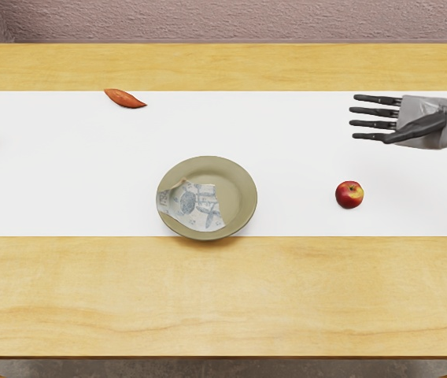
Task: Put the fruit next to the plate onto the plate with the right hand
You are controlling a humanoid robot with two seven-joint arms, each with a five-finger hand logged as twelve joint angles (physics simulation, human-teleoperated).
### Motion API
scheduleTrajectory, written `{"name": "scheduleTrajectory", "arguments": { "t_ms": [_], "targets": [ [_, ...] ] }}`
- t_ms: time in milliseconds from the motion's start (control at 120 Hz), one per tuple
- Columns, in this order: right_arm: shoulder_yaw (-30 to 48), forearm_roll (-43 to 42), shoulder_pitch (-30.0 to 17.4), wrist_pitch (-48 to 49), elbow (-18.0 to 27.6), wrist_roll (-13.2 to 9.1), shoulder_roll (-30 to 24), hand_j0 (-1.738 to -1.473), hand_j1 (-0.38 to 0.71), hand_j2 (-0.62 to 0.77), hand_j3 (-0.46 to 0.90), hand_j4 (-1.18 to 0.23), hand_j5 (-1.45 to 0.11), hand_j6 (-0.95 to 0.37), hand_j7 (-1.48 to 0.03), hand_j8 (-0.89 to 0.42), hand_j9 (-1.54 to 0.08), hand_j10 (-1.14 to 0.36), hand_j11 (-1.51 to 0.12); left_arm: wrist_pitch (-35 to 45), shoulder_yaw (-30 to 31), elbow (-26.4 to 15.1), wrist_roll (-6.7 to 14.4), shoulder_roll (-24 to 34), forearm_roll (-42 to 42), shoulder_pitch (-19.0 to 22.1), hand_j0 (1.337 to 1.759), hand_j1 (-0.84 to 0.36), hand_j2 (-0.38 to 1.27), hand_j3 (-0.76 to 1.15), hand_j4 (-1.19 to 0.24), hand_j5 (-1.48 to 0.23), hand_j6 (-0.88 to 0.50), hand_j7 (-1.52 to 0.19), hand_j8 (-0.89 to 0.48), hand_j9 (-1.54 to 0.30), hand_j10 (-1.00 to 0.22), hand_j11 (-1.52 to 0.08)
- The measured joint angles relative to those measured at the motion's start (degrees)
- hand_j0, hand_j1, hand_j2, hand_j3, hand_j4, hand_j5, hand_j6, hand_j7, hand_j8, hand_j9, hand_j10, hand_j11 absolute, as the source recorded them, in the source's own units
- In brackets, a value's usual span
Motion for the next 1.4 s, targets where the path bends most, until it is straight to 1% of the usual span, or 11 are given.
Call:
{"name": "scheduleTrajectory", "arguments": {
  "t_ms": [133, 217, 342, 442, 567, 642, 750, 950, 1025, 1150, 1400],
  "targets": [
    [0.5, -0.6, 0.1, 0.0, 1.0, 0.1, -0.1, -1.658, -0.31, -0.01, 0.00, -0.03, -0.04, -0.03, -0.04, -0.03, -0.04, -0.03, -0.04, 0.0, 0.0, 0.0, 0.0, 0.0, 0.0, 0.0, 1.658, 0.07, 0.05, 0.00, -0.23, -0.30, -0.23, -0.30, -0.23, -0.30, -0.23, -0.30],
    [2.1, -2.5, 0.5, 0.0, 1.0, 1.0, 0.1, -1.658, -0.31, -0.01, 0.00, -0.03, -0.04, -0.03, -0.04, -0.03, -0.04, -0.03, -0.04, 0.0, 0.0, 0.0, 0.0, 0.0, 0.0, 0.0, 1.658, 0.07, 0.05, 0.00, -0.23, -0.30, -0.23, -0.30, -0.23, -0.30, -0.23, -0.30],
    [10.1, -22.8, 1.3, 0.0, 2.2, 2.0, 0.2, -1.658, -0.31, -0.01, 0.00, -0.03, -0.04, -0.03, -0.04, -0.03, -0.04, -0.03, -0.04, 0.0, 0.0, 0.0, 0.0, 0.0, 0.0, 0.0, 1.658, 0.07, 0.05, 0.00, -0.23, -0.30, -0.23, -0.30, -0.23, -0.30, -0.23, -0.30],
    [12.9, -39.3, 1.4, 0.0, 12.2, 3.7, -2.3, -1.658, -0.31, -0.01, 0.00, -0.03, -0.04, -0.03, -0.05, -0.03, -0.04, -0.03, -0.05, 0.0, 0.0, 0.0, 0.0, 0.0, 0.0, 0.0, 1.658, 0.07, 0.05, 0.00, -0.23, -0.30, -0.23, -0.30, -0.23, -0.30, -0.23, -0.30],
    [11.9, -52.9, 0.5, -1.6, 24.4, 4.5, -5.5, -1.658, -0.31, -0.01, 0.00, -0.04, -0.05, -0.04, -0.05, -0.04, -0.05, -0.04, -0.05, 0.0, 0.0, 0.0, 0.0, 0.0, 0.0, 0.0, 1.658, 0.07, 0.05, 0.00, -0.23, -0.30, -0.23, -0.30, -0.23, -0.30, -0.23, -0.30],
    [9.4, -58.2, 0.1, -5.8, 29.0, 4.4, -6.2, -1.658, -0.31, -0.01, 0.00, -0.04, -0.05, -0.04, -0.05, -0.04, -0.05, -0.04, -0.05, 0.0, 0.0, 0.0, 0.0, 0.0, 0.0, 0.0, 1.658, 0.07, 0.05, 0.00, -0.23, -0.30, -0.23, -0.30, -0.23, -0.30, -0.23, -0.30],
    [5.5, -63.5, -0.1, -14.5, 33.2, 4.1, -6.5, -1.658, -0.31, -0.01, 0.00, -0.04, -0.05, -0.04, -0.05, -0.04, -0.05, -0.04, -0.05, 0.0, 0.0, 0.0, 0.0, 0.0, 0.0, 0.0, 1.658, 0.07, 0.05, 0.00, -0.23, -0.30, -0.23, -0.30, -0.23, -0.30, -0.23, -0.30],
    [1.1, -66.9, -1.2, -23.6, 35.4, 3.9, -5.4, -1.658, -0.30, -0.01, 0.00, -0.04, -0.05, -0.04, -0.05, -0.04, -0.05, -0.04, -0.05, 0.0, 0.0, 0.0, 0.0, 0.0, 0.0, 0.0, 1.658, 0.07, 0.05, 0.00, -0.23, -0.30, -0.23, -0.30, -0.23, -0.30, -0.23, -0.30],
    [-0.4, -70.1, -1.6, -25.7, 35.6, 1.4, -4.3, -1.658, -0.30, -0.01, 0.00, -0.04, -0.05, -0.05, -0.05, -0.04, -0.05, -0.04, -0.05, 0.0, 0.0, 0.0, 0.0, 0.0, 0.0, 0.0, 1.658, 0.07, 0.05, 0.00, -0.23, -0.30, -0.23, -0.30, -0.23, -0.30, -0.23, -0.30],
    [-2.5, -75.1, -1.9, -28.8, 35.8, -1.6, -1.4, -1.658, -0.30, -0.01, 0.00, -0.05, -0.06, -0.05, -0.06, -0.05, -0.06, -0.05, -0.06, 0.0, 0.0, 0.0, 0.0, 0.0, 0.0, 0.0, 1.658, 0.07, 0.05, 0.00, -0.23, -0.30, -0.23, -0.30, -0.23, -0.30, -0.23, -0.30],
    [-7.9, -82.5, -2.1, -35.9, 37.1, -3.0, 2.6, -1.658, -0.26, -0.01, 0.00, -0.08, -0.10, -0.08, -0.10, -0.08, -0.10, -0.08, -0.10, 0.0, 0.0, 0.0, 0.0, 0.0, 0.0, 0.0, 1.658, 0.07, 0.05, 0.00, -0.23, -0.30, -0.23, -0.30, -0.23, -0.30, -0.23, -0.30]
  ]
}}
